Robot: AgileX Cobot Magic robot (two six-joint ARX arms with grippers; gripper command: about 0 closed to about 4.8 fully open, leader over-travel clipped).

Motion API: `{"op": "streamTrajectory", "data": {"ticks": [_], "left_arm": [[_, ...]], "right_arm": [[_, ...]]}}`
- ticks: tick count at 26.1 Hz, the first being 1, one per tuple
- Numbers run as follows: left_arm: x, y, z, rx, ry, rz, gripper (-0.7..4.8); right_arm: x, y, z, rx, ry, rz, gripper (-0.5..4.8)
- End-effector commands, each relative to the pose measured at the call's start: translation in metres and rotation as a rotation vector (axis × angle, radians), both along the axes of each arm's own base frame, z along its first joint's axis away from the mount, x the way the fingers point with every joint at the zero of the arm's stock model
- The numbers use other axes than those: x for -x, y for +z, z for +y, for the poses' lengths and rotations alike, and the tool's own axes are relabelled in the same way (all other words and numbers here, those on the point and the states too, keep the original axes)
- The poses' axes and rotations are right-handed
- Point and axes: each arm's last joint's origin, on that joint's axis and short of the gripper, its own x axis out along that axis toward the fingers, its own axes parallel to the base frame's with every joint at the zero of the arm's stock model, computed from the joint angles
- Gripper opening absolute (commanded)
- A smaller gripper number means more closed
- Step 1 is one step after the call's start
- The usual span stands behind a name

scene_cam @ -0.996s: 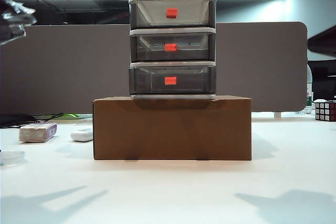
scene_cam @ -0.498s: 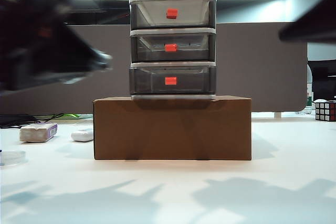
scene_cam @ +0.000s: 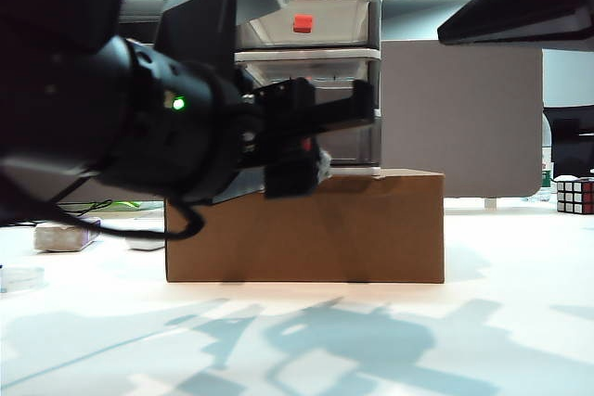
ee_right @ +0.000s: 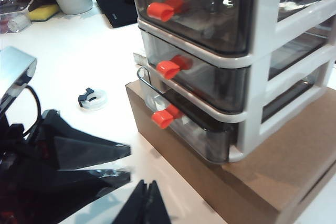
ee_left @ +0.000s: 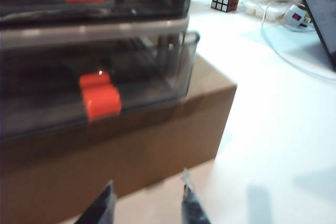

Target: Open the third layer of the drawer on the table, pick up the transparent tape on the table and put it in, and finally close the drawer.

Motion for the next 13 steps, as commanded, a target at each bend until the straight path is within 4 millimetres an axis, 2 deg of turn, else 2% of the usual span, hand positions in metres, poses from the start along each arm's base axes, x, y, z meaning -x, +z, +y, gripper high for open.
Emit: {"op": "streamTrajectory", "data": {"ticks": [1,2,5,10,13], "left_arm": [[-0.005,0.013,-0.007,0.057,0.042,-0.034,1.56],[-0.009,0.018,-0.013,0.034,0.127,-0.064,1.56],[-0.016,0.021,-0.022,-0.034,0.24,-0.104,1.56],[-0.021,0.02,-0.032,-0.04,0.256,-0.107,1.56],[-0.025,0.012,-0.039,-0.061,0.268,-0.101,1.56]], "right_arm": [[-0.002,0.004,0.002,-0.017,0.022,-0.035,-0.05],[-0.005,0.003,0.004,-0.02,0.045,-0.031,-0.05],[-0.01,-0.001,0.007,-0.007,0.043,-0.008,-0.05],[-0.018,-0.008,0.012,0.009,0.067,0.035,-0.05],[-0.019,-0.009,0.012,0.01,0.07,0.039,-0.05]]}}
